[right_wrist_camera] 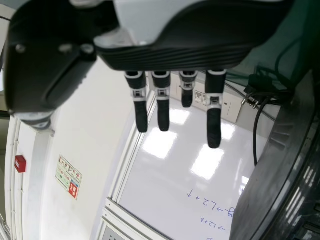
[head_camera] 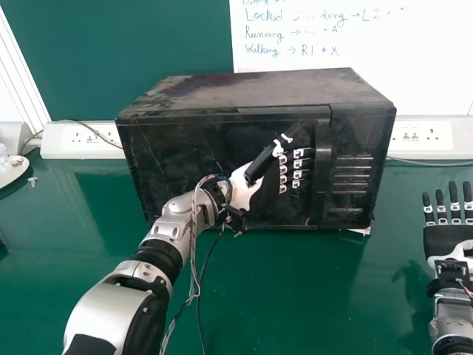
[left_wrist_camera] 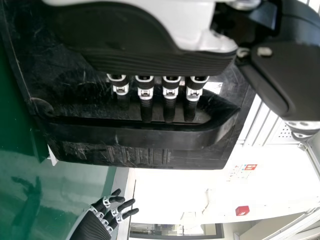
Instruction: Open the door of oven
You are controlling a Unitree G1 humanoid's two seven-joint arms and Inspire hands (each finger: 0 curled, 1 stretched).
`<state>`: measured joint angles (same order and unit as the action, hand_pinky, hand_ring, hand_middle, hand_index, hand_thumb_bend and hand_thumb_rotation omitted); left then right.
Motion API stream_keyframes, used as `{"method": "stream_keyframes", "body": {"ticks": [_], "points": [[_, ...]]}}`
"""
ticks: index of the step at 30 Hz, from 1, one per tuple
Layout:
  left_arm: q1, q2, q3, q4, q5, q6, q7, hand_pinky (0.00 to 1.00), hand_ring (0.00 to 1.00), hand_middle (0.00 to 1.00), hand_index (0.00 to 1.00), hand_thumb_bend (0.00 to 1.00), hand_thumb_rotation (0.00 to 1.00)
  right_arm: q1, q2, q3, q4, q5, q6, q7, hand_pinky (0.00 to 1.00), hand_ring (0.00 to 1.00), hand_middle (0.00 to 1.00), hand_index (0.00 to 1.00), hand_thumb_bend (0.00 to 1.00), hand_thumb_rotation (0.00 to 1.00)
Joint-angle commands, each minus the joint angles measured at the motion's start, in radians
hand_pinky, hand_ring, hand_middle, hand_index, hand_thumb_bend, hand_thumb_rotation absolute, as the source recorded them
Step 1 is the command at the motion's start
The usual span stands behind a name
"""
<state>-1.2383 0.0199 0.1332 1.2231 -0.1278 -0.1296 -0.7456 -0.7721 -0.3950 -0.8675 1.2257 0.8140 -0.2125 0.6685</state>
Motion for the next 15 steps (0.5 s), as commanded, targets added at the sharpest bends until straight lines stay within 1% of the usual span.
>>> {"method": "stream_keyframes", "body": {"ticks": [1, 3, 4, 9, 13, 15], "points": [[-0.02, -0.005, -0.006, 0.012, 0.011, 0.003, 0.011, 0.49, 0.74, 0.83, 0.8, 0.9, 0.91, -0.002, 0.012, -0.001, -0.012, 0.002, -0.005, 0.001, 0.93, 0.95, 0.99, 0.98, 1.0, 0.89], [-0.022, -0.009, -0.007, 0.015, 0.012, 0.007, 0.014, 0.49, 0.73, 0.83, 0.8, 0.91, 0.91, -0.001, 0.013, -0.001, -0.013, 0.001, -0.007, 0.001, 0.94, 0.96, 0.99, 0.98, 1.0, 0.89], [-0.024, -0.011, -0.007, 0.017, 0.014, 0.01, 0.016, 0.48, 0.73, 0.83, 0.81, 0.92, 0.9, -0.001, 0.013, 0.0, -0.012, 0.0, -0.01, 0.002, 0.92, 0.95, 0.99, 0.97, 1.0, 0.89], [-0.033, -0.02, -0.006, 0.026, 0.017, 0.023, 0.014, 0.49, 0.74, 0.82, 0.8, 0.91, 0.9, -0.002, 0.015, -0.003, -0.014, 0.004, -0.007, -0.002, 0.9, 0.94, 0.99, 0.97, 1.0, 0.89], [-0.043, -0.03, -0.005, 0.031, 0.018, 0.044, 0.028, 0.49, 0.74, 0.8, 0.8, 0.92, 0.89, 0.0, 0.017, -0.001, -0.017, 0.002, -0.009, 0.005, 0.93, 0.95, 0.99, 0.97, 1.0, 0.9], [-0.049, -0.034, -0.004, 0.033, 0.018, 0.051, 0.032, 0.48, 0.73, 0.8, 0.79, 0.91, 0.9, 0.0, 0.018, -0.001, -0.018, 0.003, -0.008, 0.007, 0.89, 0.95, 0.99, 0.97, 1.0, 0.89]]}}
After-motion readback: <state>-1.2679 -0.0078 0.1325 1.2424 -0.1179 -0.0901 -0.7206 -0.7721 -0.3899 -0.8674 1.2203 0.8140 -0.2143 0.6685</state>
